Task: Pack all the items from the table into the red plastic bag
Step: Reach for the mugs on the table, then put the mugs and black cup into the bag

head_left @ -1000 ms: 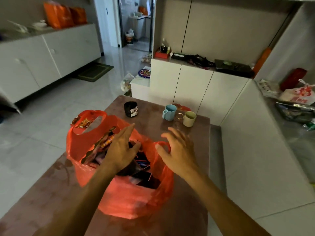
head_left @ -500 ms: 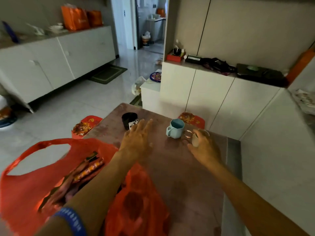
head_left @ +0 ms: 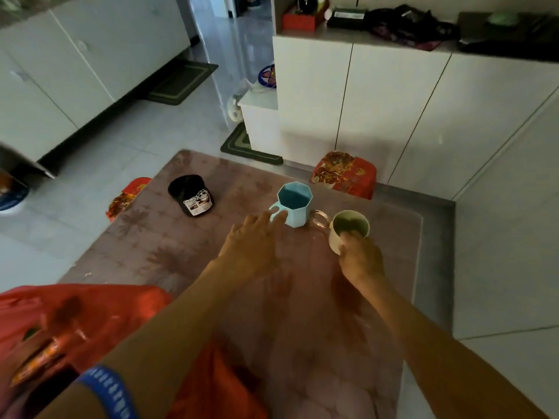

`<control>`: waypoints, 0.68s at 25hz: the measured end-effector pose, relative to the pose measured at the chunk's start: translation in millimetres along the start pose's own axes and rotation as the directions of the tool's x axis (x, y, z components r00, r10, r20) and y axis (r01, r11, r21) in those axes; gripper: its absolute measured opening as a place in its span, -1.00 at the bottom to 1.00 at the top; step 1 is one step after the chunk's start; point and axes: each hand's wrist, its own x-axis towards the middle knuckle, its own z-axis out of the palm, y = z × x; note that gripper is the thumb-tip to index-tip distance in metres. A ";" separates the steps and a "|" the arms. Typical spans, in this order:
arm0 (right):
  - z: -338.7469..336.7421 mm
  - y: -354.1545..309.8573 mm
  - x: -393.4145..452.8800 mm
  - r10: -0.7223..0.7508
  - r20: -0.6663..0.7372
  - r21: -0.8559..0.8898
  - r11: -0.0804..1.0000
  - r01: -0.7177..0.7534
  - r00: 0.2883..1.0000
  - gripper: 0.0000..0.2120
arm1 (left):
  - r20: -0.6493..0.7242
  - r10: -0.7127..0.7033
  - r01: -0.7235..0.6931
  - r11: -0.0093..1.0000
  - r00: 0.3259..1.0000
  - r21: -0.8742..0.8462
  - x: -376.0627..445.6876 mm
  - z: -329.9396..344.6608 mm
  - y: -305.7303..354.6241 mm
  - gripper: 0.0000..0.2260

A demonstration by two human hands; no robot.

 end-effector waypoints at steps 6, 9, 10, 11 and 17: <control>-16.2 -35.7 -116.4 -0.178 -0.233 0.186 0.957 0.223 0.956 -0.87 | -0.075 0.004 -0.020 0.977 0.997 -0.214 -53.3 -47.9 -23.4 -0.46; -32.6 -82.1 -172.2 -0.223 -0.229 0.478 0.822 0.309 0.947 -0.96 | -0.168 0.037 -0.094 0.934 0.985 -0.345 -109.7 -76.4 -43.8 -0.75; -41.7 -100.4 -189.9 -0.215 -0.182 0.624 0.729 0.282 0.959 -0.94 | -0.255 0.067 -0.168 0.901 0.965 -0.400 -134.1 -84.7 -52.8 -0.78; -53.0 -119.6 -209.7 -0.218 -0.124 0.754 0.614 0.235 0.968 -0.90 | -0.352 0.061 -0.233 0.851 0.934 -0.470 -163.2 -91.2 -64.7 -0.78; -98.3 -224.1 -286.7 -0.404 -0.006 0.981 0.174 0.083 0.915 -0.75 | -0.509 -0.446 -0.220 0.553 0.736 -0.803 -324.4 -69.8 -161.2 -0.71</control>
